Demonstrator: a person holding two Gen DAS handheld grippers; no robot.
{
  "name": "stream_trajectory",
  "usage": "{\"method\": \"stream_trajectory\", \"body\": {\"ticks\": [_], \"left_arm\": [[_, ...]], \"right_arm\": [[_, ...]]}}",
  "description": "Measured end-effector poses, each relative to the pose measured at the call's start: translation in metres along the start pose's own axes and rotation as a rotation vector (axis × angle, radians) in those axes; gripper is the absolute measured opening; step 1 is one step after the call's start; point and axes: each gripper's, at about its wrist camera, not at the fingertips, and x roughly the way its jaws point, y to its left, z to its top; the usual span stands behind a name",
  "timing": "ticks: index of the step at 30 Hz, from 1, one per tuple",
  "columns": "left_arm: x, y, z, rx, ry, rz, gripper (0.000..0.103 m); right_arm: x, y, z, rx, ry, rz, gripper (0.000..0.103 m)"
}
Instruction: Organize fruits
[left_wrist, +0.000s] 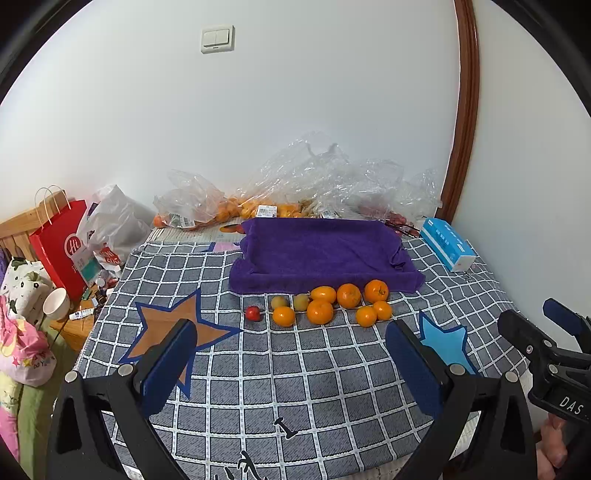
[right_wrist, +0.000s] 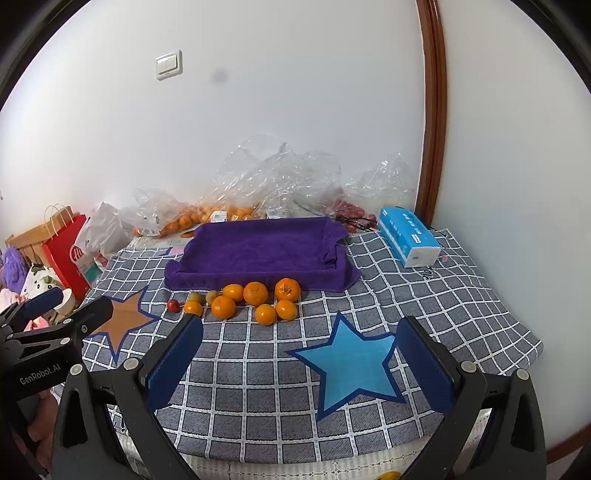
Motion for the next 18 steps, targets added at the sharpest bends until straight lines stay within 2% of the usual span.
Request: {"method": "stream_trajectory", "body": {"ticks": [18], "left_arm": [[-0.0048, 0.0002, -0.0021, 0.002, -0.009, -0.001, 0.103]], "right_arm": [[-0.0035, -0.0001, -0.0017, -0.003, -0.007, 0.004, 0.103]]}}
